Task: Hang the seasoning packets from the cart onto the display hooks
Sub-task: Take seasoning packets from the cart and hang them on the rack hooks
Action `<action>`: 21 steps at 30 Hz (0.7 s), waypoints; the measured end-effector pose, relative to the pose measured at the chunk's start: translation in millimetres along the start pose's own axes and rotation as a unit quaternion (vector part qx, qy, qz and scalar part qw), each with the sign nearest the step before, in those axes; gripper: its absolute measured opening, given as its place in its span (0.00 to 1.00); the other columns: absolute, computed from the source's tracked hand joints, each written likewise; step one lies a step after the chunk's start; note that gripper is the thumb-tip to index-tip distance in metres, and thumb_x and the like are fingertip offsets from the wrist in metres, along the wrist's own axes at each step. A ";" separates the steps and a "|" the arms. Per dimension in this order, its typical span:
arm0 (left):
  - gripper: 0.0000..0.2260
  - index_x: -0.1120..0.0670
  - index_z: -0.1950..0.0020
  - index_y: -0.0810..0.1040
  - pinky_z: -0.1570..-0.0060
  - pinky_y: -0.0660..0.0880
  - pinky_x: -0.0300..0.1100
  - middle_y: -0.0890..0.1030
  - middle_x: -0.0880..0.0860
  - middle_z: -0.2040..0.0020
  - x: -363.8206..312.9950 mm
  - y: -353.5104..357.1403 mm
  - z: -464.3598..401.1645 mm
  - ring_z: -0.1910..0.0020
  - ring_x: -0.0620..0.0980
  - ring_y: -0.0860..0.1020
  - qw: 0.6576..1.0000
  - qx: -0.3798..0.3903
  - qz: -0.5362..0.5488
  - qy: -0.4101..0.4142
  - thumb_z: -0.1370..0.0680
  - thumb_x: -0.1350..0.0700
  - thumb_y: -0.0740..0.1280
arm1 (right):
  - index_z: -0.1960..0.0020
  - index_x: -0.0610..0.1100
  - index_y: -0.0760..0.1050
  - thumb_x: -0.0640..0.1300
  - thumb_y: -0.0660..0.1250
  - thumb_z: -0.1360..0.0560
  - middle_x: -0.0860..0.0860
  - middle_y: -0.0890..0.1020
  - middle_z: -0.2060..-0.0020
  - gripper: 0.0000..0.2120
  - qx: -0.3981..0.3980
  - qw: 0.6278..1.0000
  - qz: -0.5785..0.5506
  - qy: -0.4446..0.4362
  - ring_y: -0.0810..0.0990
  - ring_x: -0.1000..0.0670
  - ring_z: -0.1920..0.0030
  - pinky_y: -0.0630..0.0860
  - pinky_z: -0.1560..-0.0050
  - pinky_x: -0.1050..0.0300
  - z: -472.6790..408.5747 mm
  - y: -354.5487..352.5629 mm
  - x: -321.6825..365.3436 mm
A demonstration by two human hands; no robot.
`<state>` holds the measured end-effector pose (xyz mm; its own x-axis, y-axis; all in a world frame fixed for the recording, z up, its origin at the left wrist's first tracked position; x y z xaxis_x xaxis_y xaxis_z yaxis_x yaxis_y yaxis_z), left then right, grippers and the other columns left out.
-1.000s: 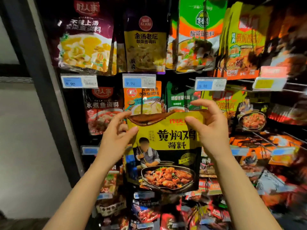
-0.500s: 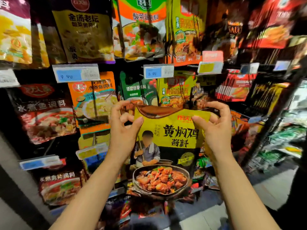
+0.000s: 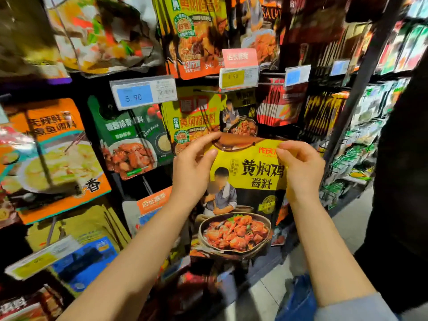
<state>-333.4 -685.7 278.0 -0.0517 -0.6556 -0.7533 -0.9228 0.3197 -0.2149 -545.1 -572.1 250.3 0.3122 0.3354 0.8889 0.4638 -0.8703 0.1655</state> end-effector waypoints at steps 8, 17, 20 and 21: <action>0.16 0.52 0.36 0.78 0.37 0.71 0.36 0.79 0.49 0.38 33.3 88.9 -89.1 0.37 0.43 0.75 0.997 -0.026 0.066 -0.014 0.22 0.64 0.65 | 0.36 0.62 0.71 0.48 0.70 0.28 0.54 0.72 0.34 0.23 0.048 0.996 0.070 -0.010 0.73 0.55 0.37 0.71 0.34 0.51 -89.7 -4.7 -60.0; 0.14 0.57 0.38 0.79 0.46 0.70 0.28 0.79 0.47 0.42 59.3 147.6 -146.0 0.44 0.33 0.76 0.986 -0.099 0.134 -0.004 0.23 0.62 0.66 | 0.27 0.62 0.55 0.68 0.71 0.37 0.56 0.63 0.29 0.44 0.121 0.985 0.124 -0.028 0.63 0.52 0.28 0.63 0.30 0.43 -172.9 19.0 -94.9; 0.14 0.58 0.37 0.78 0.49 0.70 0.25 0.79 0.48 0.41 52.8 155.4 -152.8 0.41 0.38 0.76 0.983 -0.109 0.148 0.013 0.22 0.63 0.66 | 0.25 0.58 0.53 0.65 0.70 0.33 0.58 0.61 0.29 0.43 0.127 0.985 0.106 -0.046 0.61 0.54 0.27 0.62 0.29 0.44 -187.8 22.4 -92.8; 0.14 0.58 0.36 0.78 0.48 0.70 0.26 0.79 0.49 0.40 49.4 156.9 -154.8 0.38 0.42 0.76 0.982 -0.111 0.153 0.023 0.22 0.63 0.65 | 0.25 0.59 0.53 0.65 0.70 0.33 0.57 0.60 0.28 0.43 0.130 0.986 0.096 -0.046 0.61 0.54 0.27 0.62 0.29 0.44 -192.4 23.9 -93.2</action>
<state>-539.8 -773.8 303.4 -0.3517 -0.5834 -0.7321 -0.9215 0.3533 0.1611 -722.6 -693.6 253.5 0.4841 0.2150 0.8482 0.5811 -0.8038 -0.1279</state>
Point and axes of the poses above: each hand's wrist, its own z-axis away from the middle knuckle, its own y-axis out of the palm, x = y × z, the point moved 7 cm from there along -z, towards the middle knuckle
